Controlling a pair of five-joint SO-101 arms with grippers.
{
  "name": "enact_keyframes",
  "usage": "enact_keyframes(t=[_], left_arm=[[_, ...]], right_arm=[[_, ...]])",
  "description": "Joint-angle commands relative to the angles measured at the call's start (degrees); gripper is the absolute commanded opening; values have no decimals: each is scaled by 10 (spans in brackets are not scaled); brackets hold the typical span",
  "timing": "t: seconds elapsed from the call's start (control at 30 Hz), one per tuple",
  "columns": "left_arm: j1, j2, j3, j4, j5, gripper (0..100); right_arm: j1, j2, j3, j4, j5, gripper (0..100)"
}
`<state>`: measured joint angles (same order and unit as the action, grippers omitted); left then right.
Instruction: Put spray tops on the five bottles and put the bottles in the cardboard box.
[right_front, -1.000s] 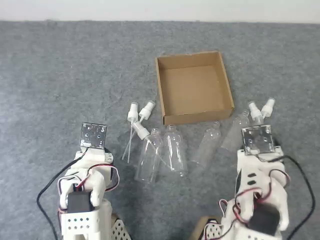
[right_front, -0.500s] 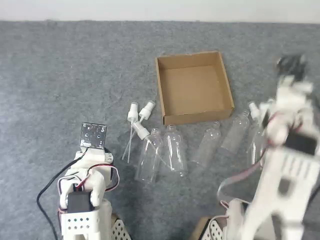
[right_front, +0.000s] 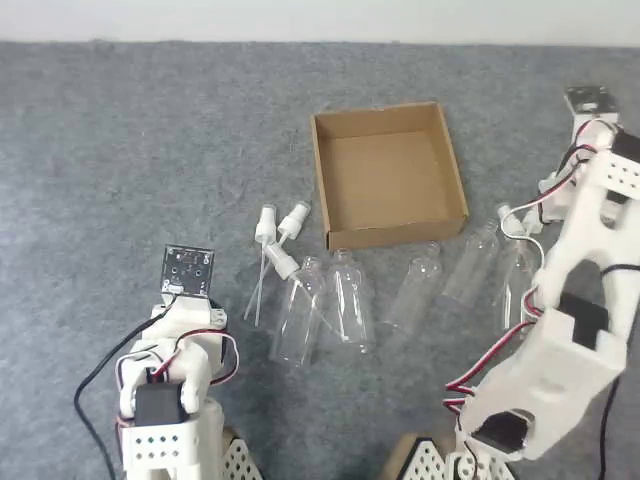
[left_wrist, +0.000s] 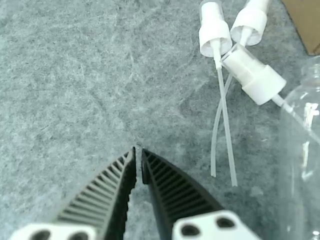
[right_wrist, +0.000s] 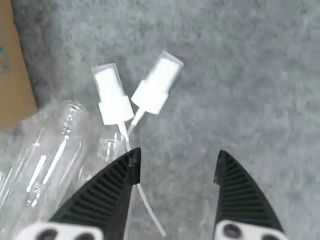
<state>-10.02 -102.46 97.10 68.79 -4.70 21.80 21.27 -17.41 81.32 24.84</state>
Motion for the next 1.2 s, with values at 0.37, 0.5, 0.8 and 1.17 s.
enact_keyframes(t=[0.37,0.5,0.8,1.17], left_arm=[[1,4,-4,1,-3,12],[1,4,-4,1,-3,12],[1,4,-4,1,-3,12],[1,4,-4,1,-3,12]], right_arm=[[-15,117,-42,-160,-39,205],[-19,138,-43,-174,-73,205],[-26,144,-43,-187,-165,205],[-35,145,-40,-187,-258,205]])
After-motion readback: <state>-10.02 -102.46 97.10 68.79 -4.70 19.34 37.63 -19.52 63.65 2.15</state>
